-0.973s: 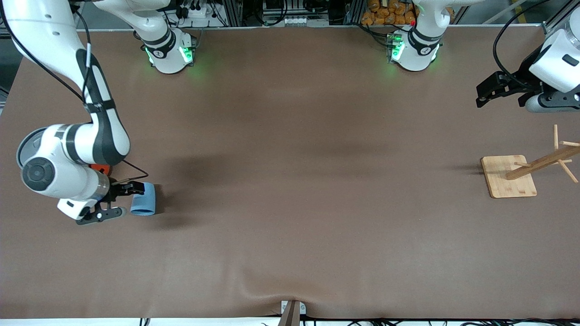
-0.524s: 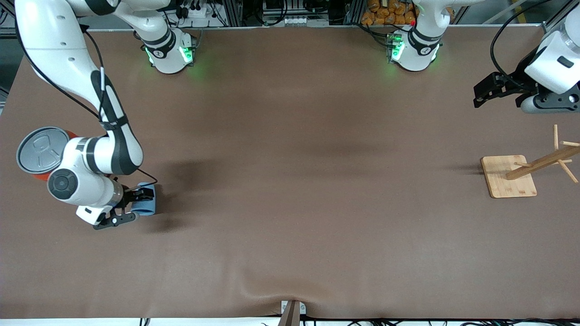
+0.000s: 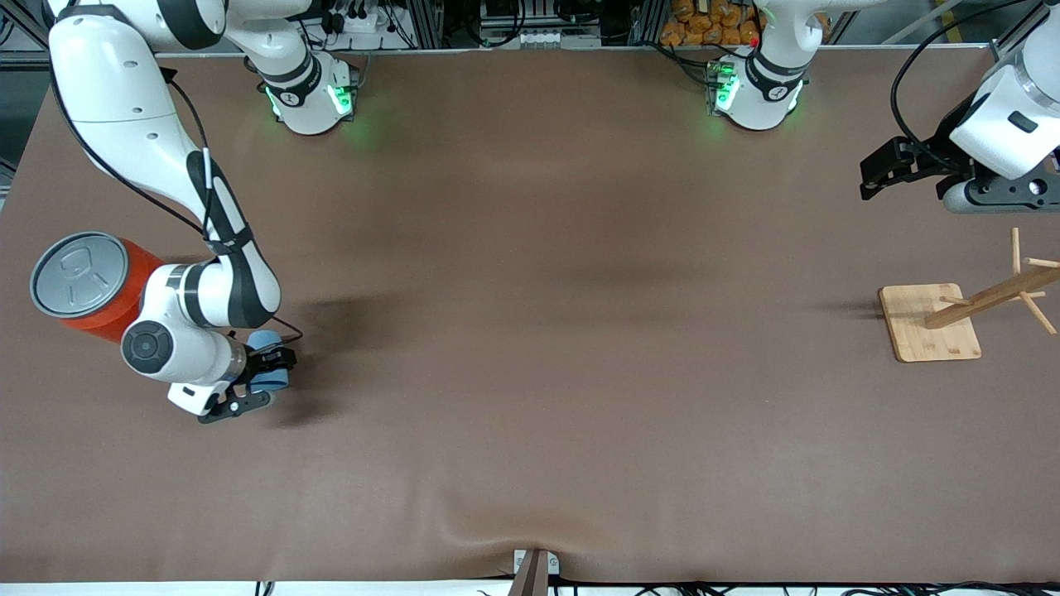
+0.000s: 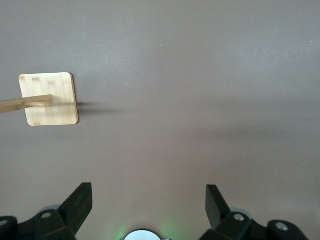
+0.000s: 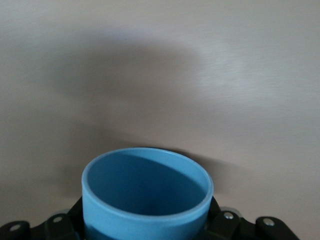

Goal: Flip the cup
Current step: 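Lift the cup with the right gripper while the left gripper approaches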

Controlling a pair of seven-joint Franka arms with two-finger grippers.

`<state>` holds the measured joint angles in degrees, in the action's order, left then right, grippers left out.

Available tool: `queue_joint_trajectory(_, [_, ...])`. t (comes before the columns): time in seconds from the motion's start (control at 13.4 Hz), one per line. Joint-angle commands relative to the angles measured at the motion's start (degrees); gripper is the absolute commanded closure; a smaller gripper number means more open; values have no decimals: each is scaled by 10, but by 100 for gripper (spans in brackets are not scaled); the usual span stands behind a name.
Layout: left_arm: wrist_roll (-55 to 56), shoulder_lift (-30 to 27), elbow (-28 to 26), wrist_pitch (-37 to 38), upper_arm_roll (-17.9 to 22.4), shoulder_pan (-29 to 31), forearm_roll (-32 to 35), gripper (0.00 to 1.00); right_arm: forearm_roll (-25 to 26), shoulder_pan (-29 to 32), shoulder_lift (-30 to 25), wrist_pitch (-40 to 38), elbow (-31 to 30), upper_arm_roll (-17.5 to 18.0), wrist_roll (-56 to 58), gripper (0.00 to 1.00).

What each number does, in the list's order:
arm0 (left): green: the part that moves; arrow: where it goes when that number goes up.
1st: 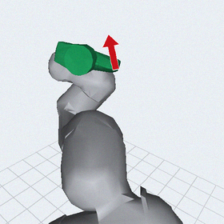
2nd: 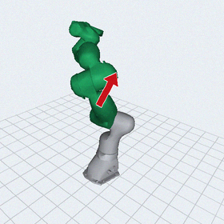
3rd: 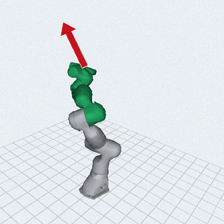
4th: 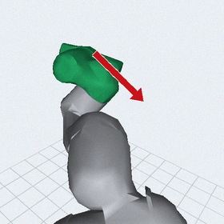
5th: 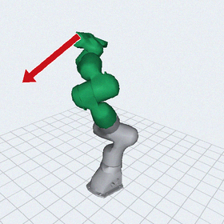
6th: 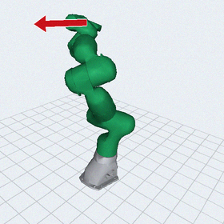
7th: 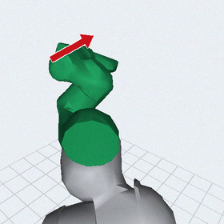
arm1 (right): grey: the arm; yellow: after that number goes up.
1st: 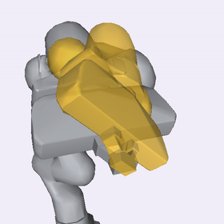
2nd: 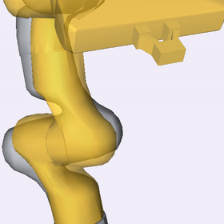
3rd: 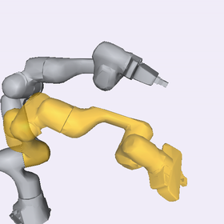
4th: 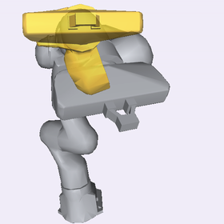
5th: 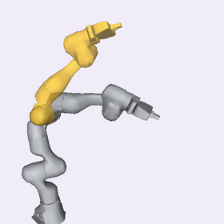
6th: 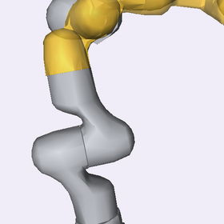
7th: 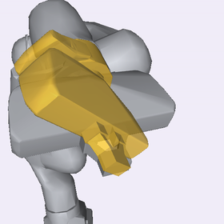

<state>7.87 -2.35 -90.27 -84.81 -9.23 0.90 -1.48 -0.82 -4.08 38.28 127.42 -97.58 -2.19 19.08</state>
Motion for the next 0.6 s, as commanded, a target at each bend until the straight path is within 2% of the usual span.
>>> queue_joint_trajectory(0.0, [-8, 15, 22, 2, -2, 1, -40, 0, -2, -2, -70, -60, -6, 36, 85, 86])
queue_joint_trajectory(0.3, [-8, 50, 24, -2, -2, 0, -64, 0, -1, -9, -133, -67, -4, 128, 194, 85])
queue_joint_trajectory(0.45, [-6, 67, 24, -2, -2, 6, -78, 0, 7, -21, -133, -53, 17, 182, 221, 85])
queue_joint_trajectory(0.52, [-6, 80, 24, -2, -2, 9, -86, 0, 22, -51, -131, -26, 31, 188, 230, 85])
